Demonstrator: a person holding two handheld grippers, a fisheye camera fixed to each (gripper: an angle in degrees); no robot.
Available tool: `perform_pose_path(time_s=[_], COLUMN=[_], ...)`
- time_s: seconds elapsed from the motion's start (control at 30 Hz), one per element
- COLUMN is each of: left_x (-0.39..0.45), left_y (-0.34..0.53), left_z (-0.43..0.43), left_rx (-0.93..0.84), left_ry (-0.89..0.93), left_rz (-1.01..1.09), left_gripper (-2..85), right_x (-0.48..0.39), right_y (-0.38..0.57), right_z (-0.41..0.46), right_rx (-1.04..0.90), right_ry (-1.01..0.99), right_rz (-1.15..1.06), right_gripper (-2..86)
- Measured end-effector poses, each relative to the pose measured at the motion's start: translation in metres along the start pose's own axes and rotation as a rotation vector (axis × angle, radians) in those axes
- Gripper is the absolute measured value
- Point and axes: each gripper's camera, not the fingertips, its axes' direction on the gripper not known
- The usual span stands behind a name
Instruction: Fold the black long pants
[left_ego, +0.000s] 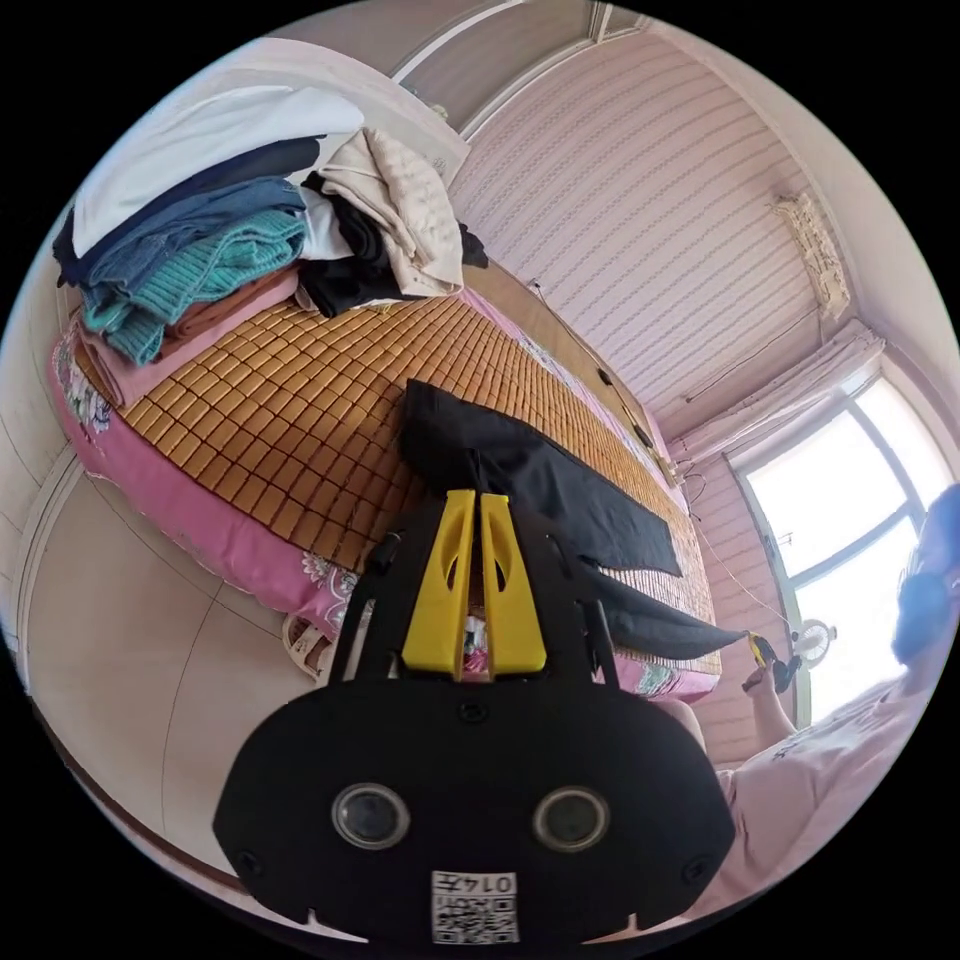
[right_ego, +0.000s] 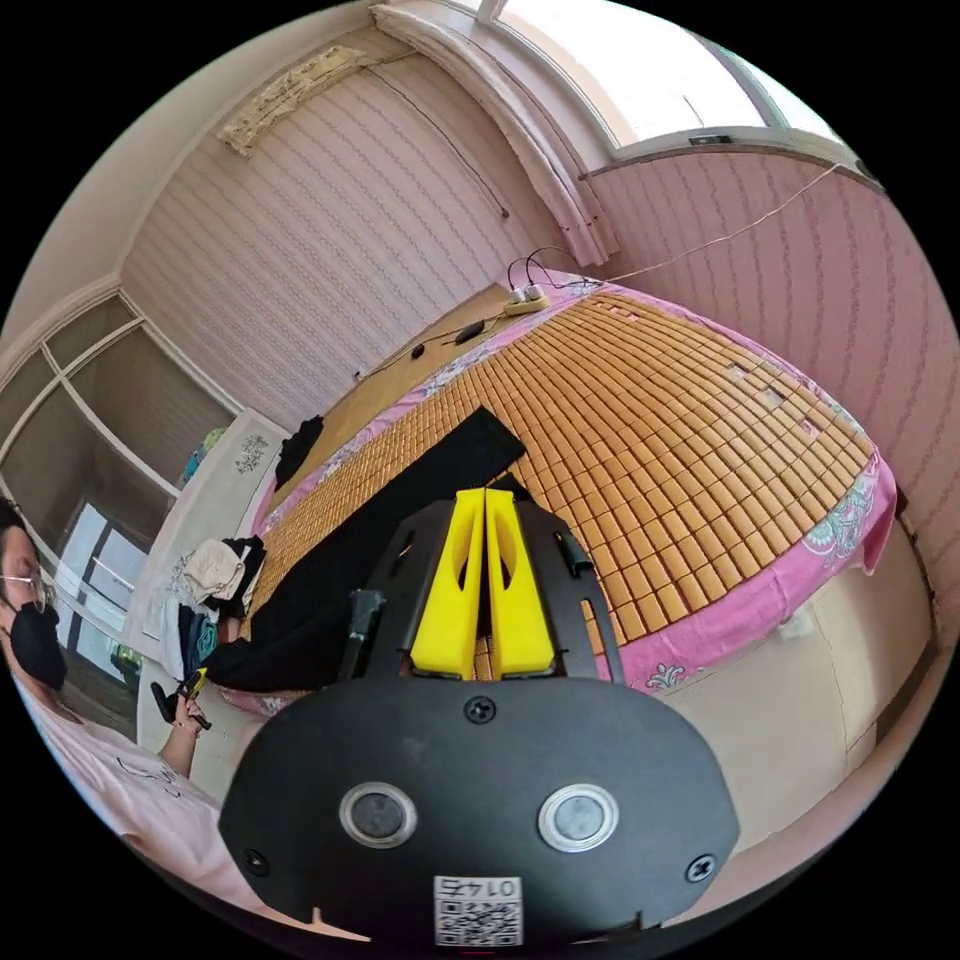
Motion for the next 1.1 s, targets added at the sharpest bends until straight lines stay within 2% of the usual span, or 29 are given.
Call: perform_pose_path(time_s=[0.2,0.27,0.33,0.47,0.53,0.67,0.8,0.97,1.1], left_x=[0.027,0.032,0.038,0.039,0.031,0.023,0.031,0.045,0.055], left_y=[-0.054,-0.077,-0.09,-0.095,-0.093,-0.086,-0.083,-0.076,-0.073], left_z=[0.011,0.029,0.05,0.081,0.086,0.099,0.11,0.121,0.123], left_rx=[0.108,0.109,0.057,0.005,0.012,0.001,-0.002,-0.008,0.003], left_ry=[-0.004,0.05,0.017,-0.05,-0.053,-0.071,-0.085,-0.112,-0.063], left_rz=[0.035,0.055,0.062,0.039,0.006,-0.038,-0.025,0.009,-0.008], left_gripper=[-1.0,-1.0,-1.0,-1.0,-1.0,-1.0,-1.0,-1.0,-1.0], right_x=[-0.049,-0.059,-0.079,-0.102,-0.105,-0.098,-0.092,-0.112,-0.133], right_y=[-0.085,-0.113,-0.128,-0.101,-0.07,-0.044,-0.04,-0.032,-0.05], right_z=[0.045,0.07,0.107,0.147,0.169,0.194,0.216,0.194,0.133], right_rx=[0.045,-0.006,-0.101,-0.249,-0.377,-0.466,-0.507,-0.438,-0.261], right_ry=[0.147,0.165,0.19,0.127,0.187,0.327,0.321,0.313,0.283], right_rz=[-0.129,-0.143,-0.202,-0.307,-0.353,-0.345,-0.284,-0.341,-0.36], right_gripper=[-0.4,-0.3,-0.2,0.6,3.8,8.3,0.9,-0.3,-0.3])
